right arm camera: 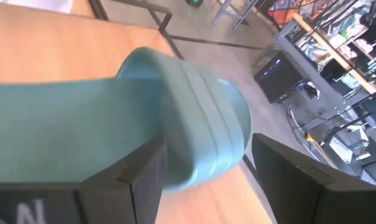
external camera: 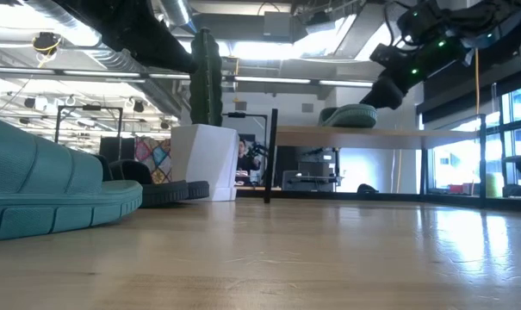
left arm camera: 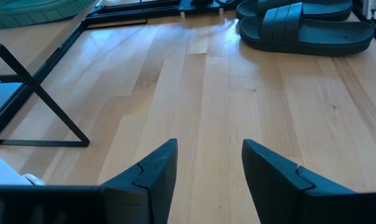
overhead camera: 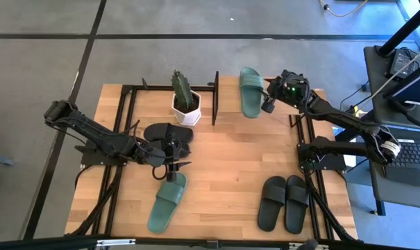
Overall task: Pick and place slides into the shelf
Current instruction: Put the green slipper on the shelf
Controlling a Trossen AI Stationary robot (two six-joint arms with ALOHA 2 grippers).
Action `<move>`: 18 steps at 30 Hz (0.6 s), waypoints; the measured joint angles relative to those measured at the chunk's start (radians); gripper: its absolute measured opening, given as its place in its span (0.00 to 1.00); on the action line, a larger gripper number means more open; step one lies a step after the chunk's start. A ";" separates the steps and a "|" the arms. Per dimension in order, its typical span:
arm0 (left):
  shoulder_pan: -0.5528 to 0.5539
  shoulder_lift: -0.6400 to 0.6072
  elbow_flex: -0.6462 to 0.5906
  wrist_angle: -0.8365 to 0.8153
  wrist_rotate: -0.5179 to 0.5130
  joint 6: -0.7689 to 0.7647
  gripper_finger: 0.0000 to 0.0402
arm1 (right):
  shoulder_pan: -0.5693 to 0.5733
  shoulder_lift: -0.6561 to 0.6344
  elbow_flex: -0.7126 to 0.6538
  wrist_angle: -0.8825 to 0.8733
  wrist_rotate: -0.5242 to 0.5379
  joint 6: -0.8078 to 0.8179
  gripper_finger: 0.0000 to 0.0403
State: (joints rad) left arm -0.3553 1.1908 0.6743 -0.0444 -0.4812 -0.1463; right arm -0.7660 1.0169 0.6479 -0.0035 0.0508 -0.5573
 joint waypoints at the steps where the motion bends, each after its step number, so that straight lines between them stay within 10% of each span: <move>1: 0.000 0.000 0.000 0.000 0.000 0.000 0.43 | 0.003 -0.017 0.000 -0.027 0.000 0.003 0.58; 8: 0.000 0.000 0.000 0.000 0.000 0.000 0.43 | 0.076 -0.166 0.000 -0.222 -0.080 0.084 0.58; 18: 0.000 0.000 0.000 0.000 0.000 -0.004 0.43 | 0.327 -0.368 0.000 -0.255 -0.573 0.272 0.58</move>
State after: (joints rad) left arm -0.3557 1.1908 0.6743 -0.0441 -0.4808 -0.1503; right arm -0.4393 0.6488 0.6479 -0.2582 -0.5220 -0.2854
